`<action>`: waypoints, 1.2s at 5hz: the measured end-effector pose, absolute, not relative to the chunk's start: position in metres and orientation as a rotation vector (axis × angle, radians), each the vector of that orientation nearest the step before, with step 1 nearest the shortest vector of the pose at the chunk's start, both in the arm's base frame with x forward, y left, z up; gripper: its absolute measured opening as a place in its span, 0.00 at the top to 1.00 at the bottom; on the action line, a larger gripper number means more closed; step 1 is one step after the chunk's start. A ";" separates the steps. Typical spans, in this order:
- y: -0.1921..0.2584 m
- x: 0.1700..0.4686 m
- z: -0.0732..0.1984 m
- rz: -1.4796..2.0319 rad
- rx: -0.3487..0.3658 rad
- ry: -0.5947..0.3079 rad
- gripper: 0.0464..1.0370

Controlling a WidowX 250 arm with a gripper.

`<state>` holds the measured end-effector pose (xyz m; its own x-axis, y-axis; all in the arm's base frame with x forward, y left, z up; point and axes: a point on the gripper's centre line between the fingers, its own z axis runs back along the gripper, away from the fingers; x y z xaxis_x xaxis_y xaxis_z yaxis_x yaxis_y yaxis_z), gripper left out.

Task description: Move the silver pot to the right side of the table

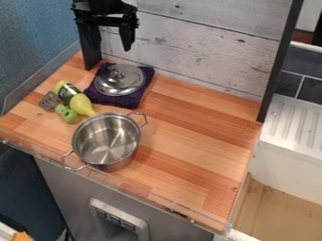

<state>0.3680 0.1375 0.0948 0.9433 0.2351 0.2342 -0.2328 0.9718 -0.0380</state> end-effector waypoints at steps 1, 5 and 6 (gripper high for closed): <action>0.136 0.366 0.081 0.241 -0.023 -0.206 0.04; 0.142 0.293 0.096 0.222 -0.031 -0.248 0.04; 0.136 0.265 0.078 0.165 -0.014 -0.212 0.04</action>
